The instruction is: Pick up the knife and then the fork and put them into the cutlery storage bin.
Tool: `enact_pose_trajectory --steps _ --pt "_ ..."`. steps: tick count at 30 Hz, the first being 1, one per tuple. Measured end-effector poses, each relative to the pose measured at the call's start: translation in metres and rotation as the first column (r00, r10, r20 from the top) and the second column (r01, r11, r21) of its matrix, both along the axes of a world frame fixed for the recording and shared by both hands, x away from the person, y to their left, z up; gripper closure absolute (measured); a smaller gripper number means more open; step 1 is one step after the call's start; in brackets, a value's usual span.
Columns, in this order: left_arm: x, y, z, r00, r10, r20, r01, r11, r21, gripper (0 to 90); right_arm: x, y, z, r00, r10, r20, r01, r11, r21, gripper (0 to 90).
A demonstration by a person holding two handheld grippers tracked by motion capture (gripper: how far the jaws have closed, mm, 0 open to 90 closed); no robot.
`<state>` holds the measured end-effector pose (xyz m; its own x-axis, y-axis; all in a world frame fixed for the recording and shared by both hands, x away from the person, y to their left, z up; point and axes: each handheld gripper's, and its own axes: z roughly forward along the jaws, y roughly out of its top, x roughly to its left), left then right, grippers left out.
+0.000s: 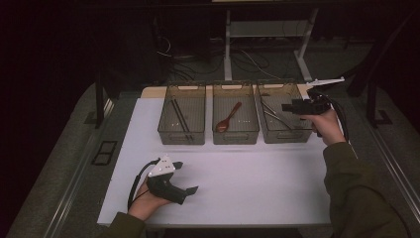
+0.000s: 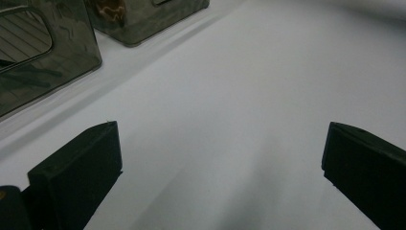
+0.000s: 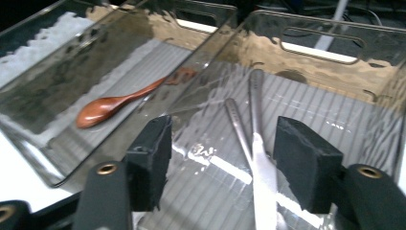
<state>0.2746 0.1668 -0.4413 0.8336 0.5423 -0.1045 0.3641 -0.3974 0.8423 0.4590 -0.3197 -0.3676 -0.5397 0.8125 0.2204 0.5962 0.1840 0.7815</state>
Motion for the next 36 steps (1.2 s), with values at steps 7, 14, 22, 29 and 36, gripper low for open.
enact_pose_trajectory --steps 7,14,22,29,36 --pt "0.001 -0.001 0.0 1.0 0.004 0.003 -0.004 0.9999 -0.012 0.0 -0.024 0.004 0.004 0.9975 -0.029 0.064 0.03 1.0 -0.009 28.7" --pt "0.002 -0.002 0.001 0.9999 0.007 -0.009 -0.008 0.9993 -0.036 0.0 -0.043 0.009 -0.001 0.9958 -0.035 0.085 0.035 0.999 0.003 19.9" --pt "0.002 -0.002 0.001 0.9999 0.009 -0.014 -0.01 0.9993 -0.036 0.0 -0.069 0.02 -0.003 0.9916 0.035 0.124 -0.036 0.999 0.004 17.7" --pt "0.0 -0.001 0.001 1.0 0.003 -0.009 -0.003 0.9994 -0.035 0.0 -0.094 0.029 -0.006 0.9842 0.094 0.15 -0.094 0.996 -0.004 17.6" --pt "-0.001 -0.001 0.002 1.0 0.001 -0.005 -0.002 0.9993 -0.036 0.0 -0.115 0.034 -0.013 0.978 0.135 0.159 -0.135 0.991 -0.011 17.7"
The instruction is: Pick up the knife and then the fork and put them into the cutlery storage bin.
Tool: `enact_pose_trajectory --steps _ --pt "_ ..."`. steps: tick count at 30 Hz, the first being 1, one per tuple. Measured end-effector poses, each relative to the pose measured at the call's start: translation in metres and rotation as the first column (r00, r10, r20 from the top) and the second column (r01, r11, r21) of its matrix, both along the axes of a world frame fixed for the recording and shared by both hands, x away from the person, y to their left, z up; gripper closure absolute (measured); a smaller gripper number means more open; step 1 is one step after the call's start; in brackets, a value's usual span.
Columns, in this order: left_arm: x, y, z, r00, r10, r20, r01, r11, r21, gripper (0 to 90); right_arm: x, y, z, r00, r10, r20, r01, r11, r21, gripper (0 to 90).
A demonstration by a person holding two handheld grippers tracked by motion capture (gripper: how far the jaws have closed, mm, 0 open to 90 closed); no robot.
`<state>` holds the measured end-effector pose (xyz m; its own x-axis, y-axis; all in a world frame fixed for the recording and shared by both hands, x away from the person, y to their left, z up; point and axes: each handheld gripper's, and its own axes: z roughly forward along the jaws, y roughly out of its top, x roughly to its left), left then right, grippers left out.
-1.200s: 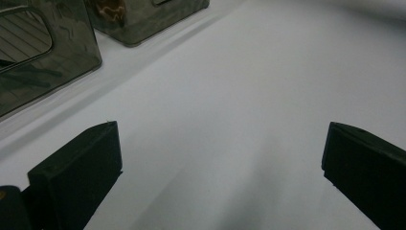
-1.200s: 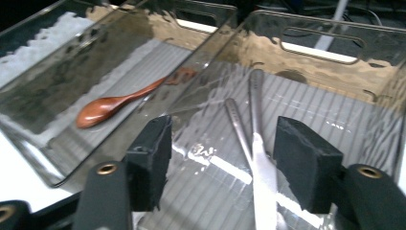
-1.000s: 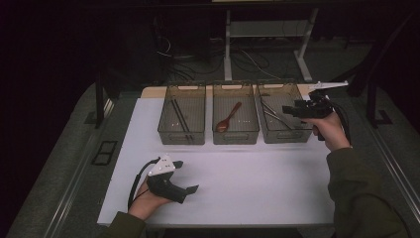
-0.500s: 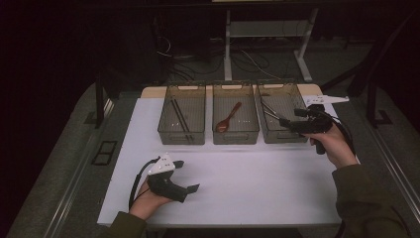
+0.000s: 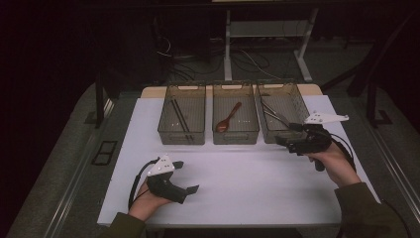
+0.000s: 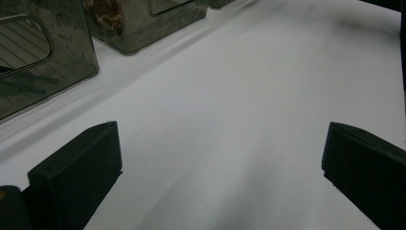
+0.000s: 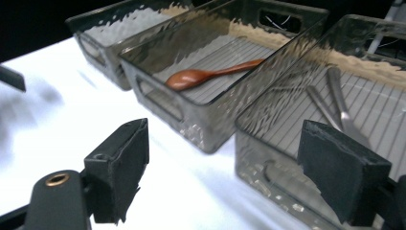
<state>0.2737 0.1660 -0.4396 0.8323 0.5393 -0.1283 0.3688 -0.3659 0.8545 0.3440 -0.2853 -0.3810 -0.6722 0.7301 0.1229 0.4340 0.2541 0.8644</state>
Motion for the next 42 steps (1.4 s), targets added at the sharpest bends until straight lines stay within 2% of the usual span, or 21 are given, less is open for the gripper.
enact_pose_trajectory --steps 5,9,17,21,32,35,42 --pt "0.0 0.0 0.0 1.0 -0.002 0.0 0.002 1.0 0.001 0.0 -0.013 0.003 -0.008 0.9997 0.022 0.015 -0.022 1.0 -0.008 17.7" --pt "-0.001 -0.001 -0.001 1.0 -0.004 0.002 0.004 1.0 0.004 0.0 -0.022 0.003 -0.014 0.9996 0.025 0.016 -0.025 0.999 0.022 17.7" --pt "-0.001 -0.001 0.0 1.0 -0.005 0.002 0.005 1.0 0.005 0.0 -0.04 0.0 -0.025 0.999 0.041 0.016 -0.041 0.999 0.027 16.3" --pt "-0.001 -0.001 0.0 1.0 -0.005 0.003 0.005 1.0 0.004 0.0 -0.046 -0.001 -0.033 0.9985 0.053 0.01 -0.053 0.998 0.015 16.3" --pt "-0.001 0.0 0.0 1.0 -0.008 0.003 0.008 0.9999 0.006 0.0 -0.064 -0.007 -0.05 0.9995 0.03 -0.008 -0.03 1.0 0.0 16.3" --pt "-0.001 -0.001 0.0 1.0 -0.009 0.002 0.009 0.9999 0.007 0.0 -0.069 -0.009 -0.052 0.9991 0.042 -0.005 -0.042 0.999 -0.022 16.3" --pt "-0.001 -0.001 0.0 1.0 -0.007 0.002 0.007 1.0 0.006 0.0 -0.08 -0.014 -0.056 0.9992 0.037 -0.01 -0.038 0.999 -0.029 16.3"
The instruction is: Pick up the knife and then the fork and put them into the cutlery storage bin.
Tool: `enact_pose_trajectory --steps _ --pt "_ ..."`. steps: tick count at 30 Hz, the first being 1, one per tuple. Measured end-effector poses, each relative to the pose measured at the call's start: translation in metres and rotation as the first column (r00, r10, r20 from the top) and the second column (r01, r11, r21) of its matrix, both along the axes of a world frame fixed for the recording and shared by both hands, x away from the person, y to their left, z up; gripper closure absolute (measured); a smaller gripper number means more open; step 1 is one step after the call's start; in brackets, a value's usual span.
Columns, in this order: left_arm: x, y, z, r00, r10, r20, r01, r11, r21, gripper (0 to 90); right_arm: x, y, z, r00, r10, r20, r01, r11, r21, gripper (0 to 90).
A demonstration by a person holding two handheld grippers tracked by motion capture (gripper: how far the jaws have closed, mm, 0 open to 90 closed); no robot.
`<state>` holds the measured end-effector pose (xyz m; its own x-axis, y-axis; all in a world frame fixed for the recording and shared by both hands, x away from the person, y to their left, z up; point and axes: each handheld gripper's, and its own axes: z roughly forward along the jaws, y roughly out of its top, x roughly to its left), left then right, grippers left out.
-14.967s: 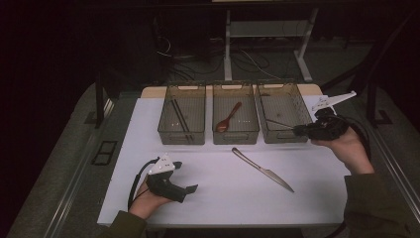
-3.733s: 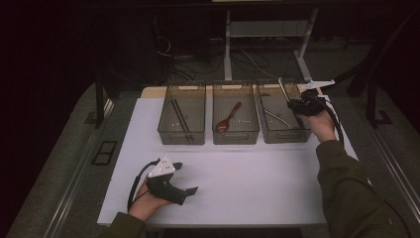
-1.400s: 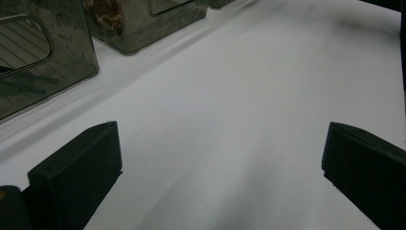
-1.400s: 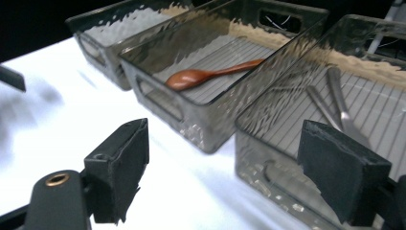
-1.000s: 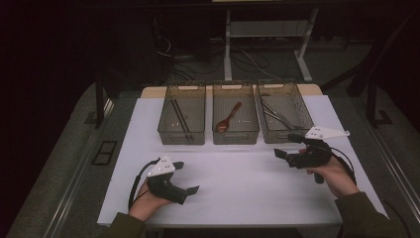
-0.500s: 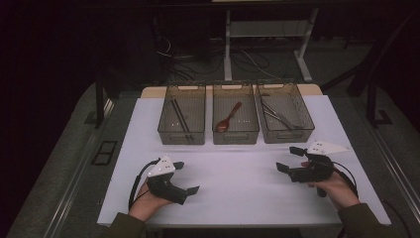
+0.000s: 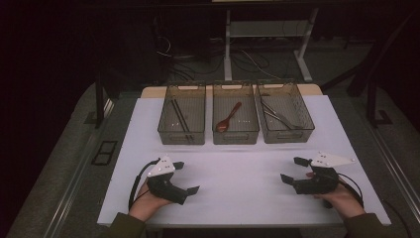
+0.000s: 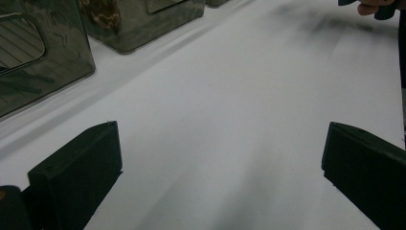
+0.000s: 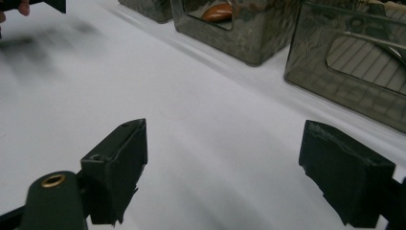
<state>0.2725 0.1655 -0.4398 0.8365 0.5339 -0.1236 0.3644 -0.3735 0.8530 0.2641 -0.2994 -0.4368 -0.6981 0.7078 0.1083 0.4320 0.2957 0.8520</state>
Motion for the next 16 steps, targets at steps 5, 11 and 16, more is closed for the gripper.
enact_pose_trajectory --steps 5,11,16 --pt "-0.0002 0.0002 0.0002 1.0 -0.003 0.0 0.003 1.0 0.003 0.0 -0.0059 -0.0035 -0.0032 1.0 -0.006 -0.005 0.006 1.0 -0.011 16.3" --pt "-0.0008 0.0001 0.0003 1.0 -0.002 -0.001 0.002 1.0 0.003 0.0 -0.0062 -0.0037 -0.0039 1.0 -0.004 -0.008 0.004 1.0 -0.02 16.3" --pt "-0.0004 -0.0001 0.0 1.0 -0.003 -0.002 0.003 1.0 0.006 0.0 -0.0064 -0.0031 -0.0035 1.0 -0.002 -0.006 0.002 1.0 -0.025 16.3"
